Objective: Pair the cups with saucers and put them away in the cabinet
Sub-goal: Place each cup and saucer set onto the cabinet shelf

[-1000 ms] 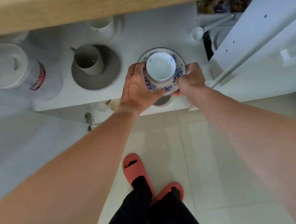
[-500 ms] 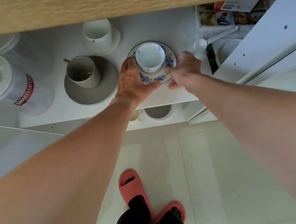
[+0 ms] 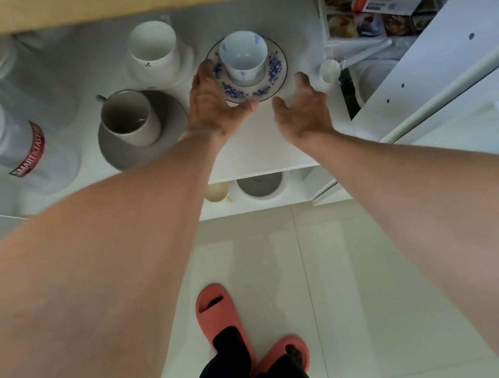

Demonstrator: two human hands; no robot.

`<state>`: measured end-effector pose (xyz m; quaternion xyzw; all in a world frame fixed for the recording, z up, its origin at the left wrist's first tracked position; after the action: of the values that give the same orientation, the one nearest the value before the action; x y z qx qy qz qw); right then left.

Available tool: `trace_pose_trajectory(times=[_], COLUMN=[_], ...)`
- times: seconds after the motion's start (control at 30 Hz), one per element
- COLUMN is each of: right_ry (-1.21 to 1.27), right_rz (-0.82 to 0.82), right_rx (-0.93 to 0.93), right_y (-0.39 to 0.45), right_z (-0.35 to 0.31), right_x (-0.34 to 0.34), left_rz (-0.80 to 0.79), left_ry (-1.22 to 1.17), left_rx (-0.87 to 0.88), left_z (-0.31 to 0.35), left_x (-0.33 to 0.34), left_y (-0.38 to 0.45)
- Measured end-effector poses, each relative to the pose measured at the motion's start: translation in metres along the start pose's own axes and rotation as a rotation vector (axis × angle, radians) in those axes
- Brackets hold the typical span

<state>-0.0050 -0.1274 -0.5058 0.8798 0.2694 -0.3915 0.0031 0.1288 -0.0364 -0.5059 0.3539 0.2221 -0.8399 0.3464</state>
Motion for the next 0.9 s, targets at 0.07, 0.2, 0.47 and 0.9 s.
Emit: trace_pose_trajectory(times=[0.07,0.2,0.47,0.9], right_ry=[-0.036,-0.268,-0.343,-0.327], right_rz=[-0.047,-0.169,-0.191,0.048], right_rx=[0.048,0.068,-0.006,-0.277], right_y=[-0.024,-0.091,-0.228,-0.256], right_z=[0.000,-0.014,-0.090,-0.199], right_x=[-0.004,-0.026,-0.128,-0.249], left_rz=[-0.019,-0.082,-0.089,0.125], left_ry=[0.024,0.169,0.378,0.294], left_rx=[-0.023,-0.034,0.047,0.330], left_z=[0.000,0.006,0.085,0.173], left_x=[-0.010,-0.039,-0.141,-0.253], left_y=[-0.026,-0.091,-0.206,-0.234])
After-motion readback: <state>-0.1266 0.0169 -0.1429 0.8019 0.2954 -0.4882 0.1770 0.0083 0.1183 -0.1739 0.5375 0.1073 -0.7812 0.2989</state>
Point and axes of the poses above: each hand's wrist, its own y-axis towards the middle knuckle, its own x-axis out of the palm, z = x × y, the point moved 4 cm from there along y, towards the middle knuckle, and after that the axes turned 6 degrees about y, right-handed, at the moved point
